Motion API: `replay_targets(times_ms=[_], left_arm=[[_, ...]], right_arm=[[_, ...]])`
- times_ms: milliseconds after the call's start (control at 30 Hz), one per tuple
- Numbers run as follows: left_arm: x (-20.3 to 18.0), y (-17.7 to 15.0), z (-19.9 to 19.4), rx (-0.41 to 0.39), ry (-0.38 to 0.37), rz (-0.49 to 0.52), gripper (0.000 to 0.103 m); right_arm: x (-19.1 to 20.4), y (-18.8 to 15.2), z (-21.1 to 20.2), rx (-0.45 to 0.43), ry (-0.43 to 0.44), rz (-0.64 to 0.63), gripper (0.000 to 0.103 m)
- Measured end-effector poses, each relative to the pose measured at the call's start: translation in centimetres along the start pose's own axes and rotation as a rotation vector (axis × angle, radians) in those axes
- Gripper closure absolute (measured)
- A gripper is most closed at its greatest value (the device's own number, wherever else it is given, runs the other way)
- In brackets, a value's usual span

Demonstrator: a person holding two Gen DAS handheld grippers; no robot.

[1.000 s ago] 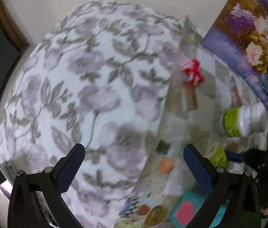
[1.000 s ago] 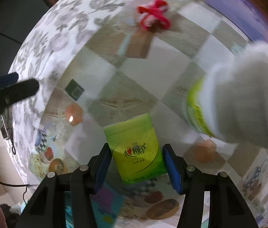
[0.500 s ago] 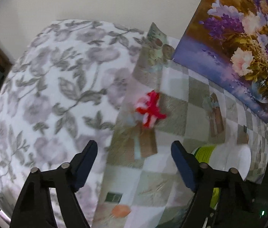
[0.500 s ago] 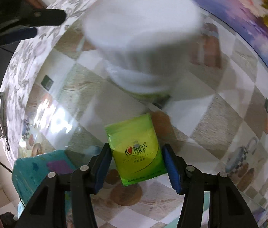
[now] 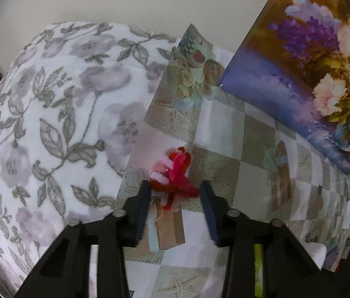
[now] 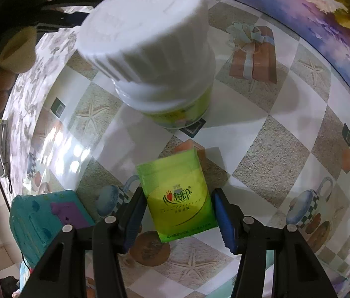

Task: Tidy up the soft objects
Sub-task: 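Grasp the green tissue packet with the right tool while the left tool grasps the red bow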

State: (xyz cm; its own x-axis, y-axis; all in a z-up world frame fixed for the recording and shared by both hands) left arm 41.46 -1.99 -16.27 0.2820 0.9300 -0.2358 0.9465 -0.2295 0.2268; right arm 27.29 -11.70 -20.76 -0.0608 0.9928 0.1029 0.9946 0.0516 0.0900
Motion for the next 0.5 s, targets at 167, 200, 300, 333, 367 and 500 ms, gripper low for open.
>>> replay_targets(times_ms=[167, 200, 300, 333, 367, 500], left_arm=[[-0.4, -0.8, 0.5, -0.010, 0.020, 0.011, 0.080], [-0.4, -1.0, 0.4, -0.013, 0.024, 0.014, 0.081], [0.0, -2.3, -0.4, -0.008, 0.036, 0.011, 0.081], [0.2, -2.7, -0.8, -0.006, 0.037, 0.006, 0.081], [0.3, -3.1, -1.2, -0.005, 0.032, 0.001, 0.081], [0.8, -5.0, -4.0, -0.008, 0.065, 0.008, 0.081]], right_arm=[[0.1, 0.0, -0.3, -0.006, 0.010, 0.012, 0.046], [0.0, -0.1, -0.4, -0.007, 0.012, 0.014, 0.046], [0.0, -0.3, -1.3, -0.013, 0.016, 0.018, 0.046], [0.1, -0.4, -1.7, -0.016, 0.018, 0.022, 0.046], [0.1, -0.5, -2.0, -0.019, 0.020, 0.026, 0.046], [0.1, -1.5, -4.0, -0.038, 0.017, 0.042, 0.048]])
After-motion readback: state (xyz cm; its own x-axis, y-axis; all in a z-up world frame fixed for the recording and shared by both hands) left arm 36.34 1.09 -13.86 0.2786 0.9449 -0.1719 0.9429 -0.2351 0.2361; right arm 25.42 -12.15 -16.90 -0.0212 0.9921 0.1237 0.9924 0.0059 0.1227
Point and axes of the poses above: each gripper's, at about its wrist camera, not at the fingertips, and z roughly the way its jaws point, x to its left, y to its top, the point moved 8 cm from there along z, roughly the way its jaws point, and after that the axes turned 3 degrees about -y, right-handed, at the moved point
